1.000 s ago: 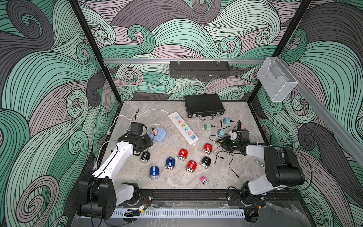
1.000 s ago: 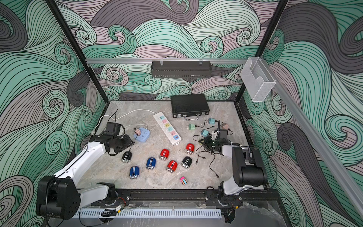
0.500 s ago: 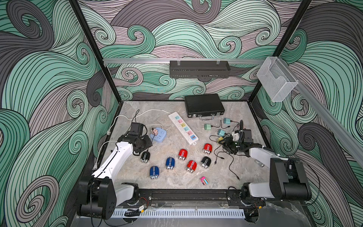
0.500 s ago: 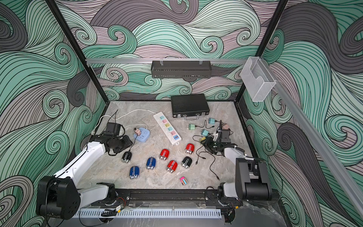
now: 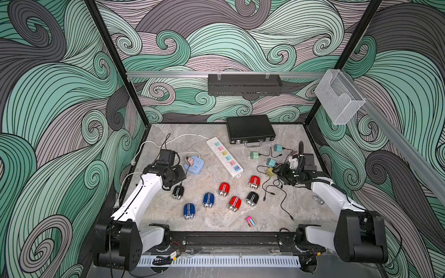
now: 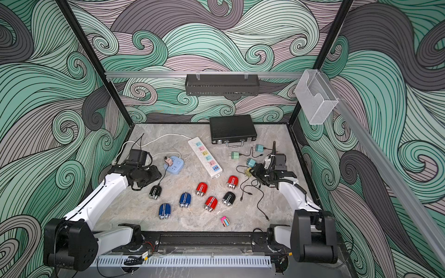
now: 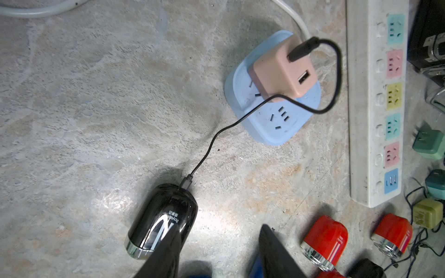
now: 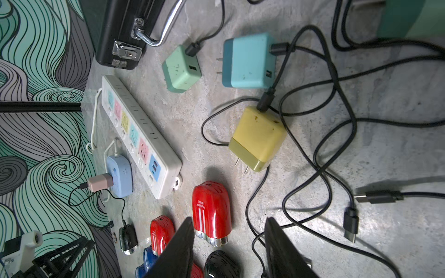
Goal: Unplug the electric shaver
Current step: Place the plug at the center of the board, then pick up the electric shaver from the center of the board.
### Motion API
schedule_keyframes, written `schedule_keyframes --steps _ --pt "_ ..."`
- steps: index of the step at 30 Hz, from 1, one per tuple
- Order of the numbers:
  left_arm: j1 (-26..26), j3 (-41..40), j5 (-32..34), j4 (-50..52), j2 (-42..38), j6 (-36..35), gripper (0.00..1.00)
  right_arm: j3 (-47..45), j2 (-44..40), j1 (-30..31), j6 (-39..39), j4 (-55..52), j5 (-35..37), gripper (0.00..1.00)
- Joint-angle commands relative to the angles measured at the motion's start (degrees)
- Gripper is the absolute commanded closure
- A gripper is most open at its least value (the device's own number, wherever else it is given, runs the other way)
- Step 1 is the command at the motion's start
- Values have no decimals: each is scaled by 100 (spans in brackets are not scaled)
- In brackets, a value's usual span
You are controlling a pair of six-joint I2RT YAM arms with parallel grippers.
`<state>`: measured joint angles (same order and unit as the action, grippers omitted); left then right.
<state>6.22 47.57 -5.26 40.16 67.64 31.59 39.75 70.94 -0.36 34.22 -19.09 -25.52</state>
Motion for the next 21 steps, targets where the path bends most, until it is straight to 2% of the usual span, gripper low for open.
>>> schedule_keyframes --steps 1,10,21 --pt "37 232 86 261 -128 -136 44 346 -149 298 -253 -358 301 52" --pt "46 33 117 362 -389 -258 36 1161 -85 1554 -513 -819 1361 52" --pt "46 -332 246 238 -384 -176 27 1793 358 2382 -664 -991 1859 51"
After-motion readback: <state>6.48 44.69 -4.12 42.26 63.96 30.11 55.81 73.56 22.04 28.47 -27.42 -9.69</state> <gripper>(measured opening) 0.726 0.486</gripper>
